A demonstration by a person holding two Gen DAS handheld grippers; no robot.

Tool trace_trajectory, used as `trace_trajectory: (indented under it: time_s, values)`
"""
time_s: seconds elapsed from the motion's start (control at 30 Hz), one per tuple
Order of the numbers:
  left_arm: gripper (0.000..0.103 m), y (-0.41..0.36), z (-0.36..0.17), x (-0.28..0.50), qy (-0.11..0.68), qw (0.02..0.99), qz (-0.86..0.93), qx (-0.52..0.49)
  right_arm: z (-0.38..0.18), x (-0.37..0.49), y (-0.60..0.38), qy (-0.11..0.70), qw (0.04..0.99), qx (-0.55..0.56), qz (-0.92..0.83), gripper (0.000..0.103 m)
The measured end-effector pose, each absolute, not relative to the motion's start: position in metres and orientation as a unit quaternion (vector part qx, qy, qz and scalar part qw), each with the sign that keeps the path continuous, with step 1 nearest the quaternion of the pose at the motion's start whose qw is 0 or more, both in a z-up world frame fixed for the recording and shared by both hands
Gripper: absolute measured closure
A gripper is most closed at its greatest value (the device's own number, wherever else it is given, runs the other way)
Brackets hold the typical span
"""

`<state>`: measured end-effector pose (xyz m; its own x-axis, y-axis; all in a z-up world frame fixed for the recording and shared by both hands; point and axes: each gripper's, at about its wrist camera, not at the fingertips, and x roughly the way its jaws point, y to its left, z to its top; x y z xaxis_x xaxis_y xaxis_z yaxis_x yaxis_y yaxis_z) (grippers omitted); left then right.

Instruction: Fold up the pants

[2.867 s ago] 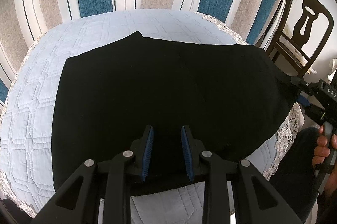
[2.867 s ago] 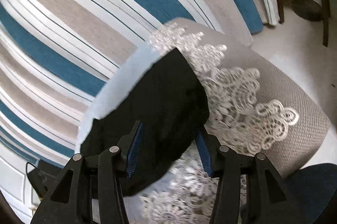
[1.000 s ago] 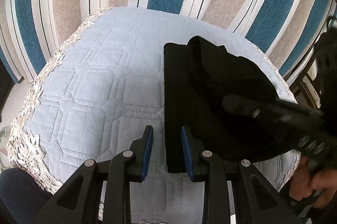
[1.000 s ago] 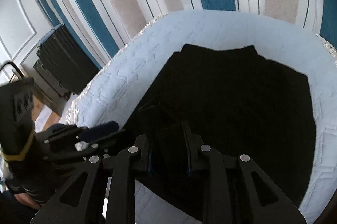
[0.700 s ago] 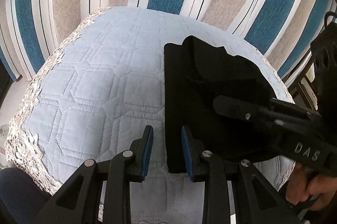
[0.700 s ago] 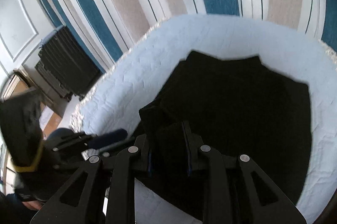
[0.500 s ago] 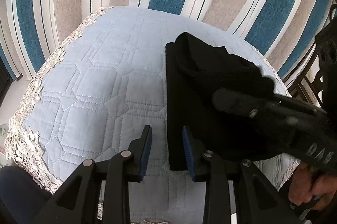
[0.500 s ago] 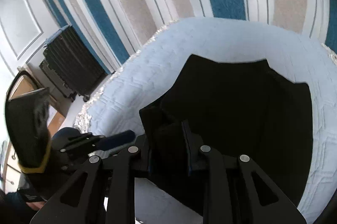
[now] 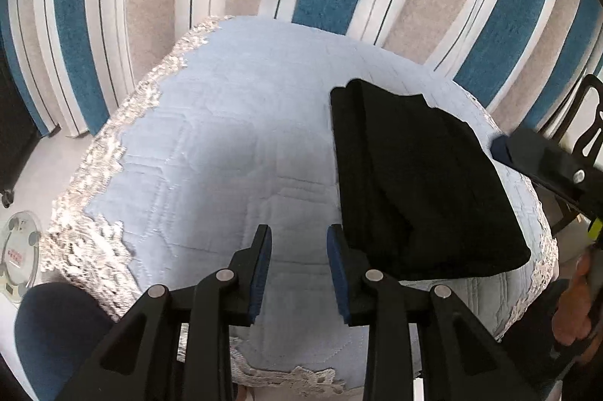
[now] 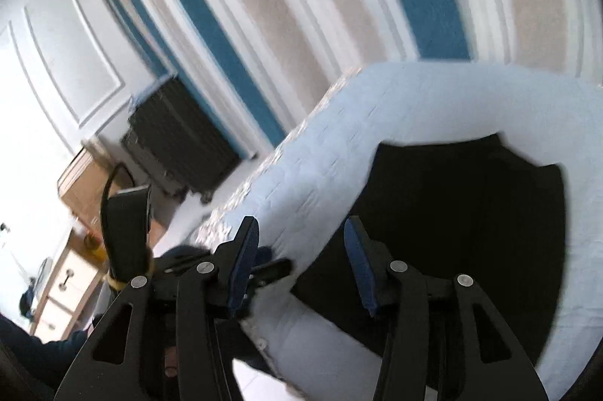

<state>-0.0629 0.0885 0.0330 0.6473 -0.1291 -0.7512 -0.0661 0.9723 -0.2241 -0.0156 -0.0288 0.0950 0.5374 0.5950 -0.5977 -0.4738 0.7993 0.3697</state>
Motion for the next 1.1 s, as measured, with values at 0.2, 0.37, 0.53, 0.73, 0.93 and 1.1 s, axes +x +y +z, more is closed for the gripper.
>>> trace_trajectory:
  time_s: [0.2,0.37,0.53,0.73,0.93,1.1]
  values:
    - [0.07,0.076,0.053,-0.058,0.403,0.908,-0.036,-0.108,0.05,-0.024,-0.087,0.404,0.894,0.078,0.177,0.062]
    - [0.07,0.051,0.067,-0.042,0.393,0.912,-0.068,-0.091,0.039,-0.033,-0.092,0.42,0.88,0.076,0.208,0.066]
    - [0.07,0.032,0.073,-0.012,0.391,0.913,-0.088,-0.078,0.056,-0.016,-0.117,0.397,0.89,0.101,0.201,0.066]
    - [0.07,0.016,0.073,0.033,0.39,0.914,-0.095,-0.062,0.068,0.032,-0.128,0.384,0.901,0.082,0.183,0.07]
    - [0.07,0.019,0.05,0.066,0.4,0.911,-0.078,-0.053,0.048,0.082,-0.131,0.41,0.899,0.054,0.145,0.072]
    - [0.06,0.031,0.032,0.066,0.399,0.91,-0.084,-0.074,0.023,0.091,-0.161,0.421,0.891,0.105,0.132,0.103]
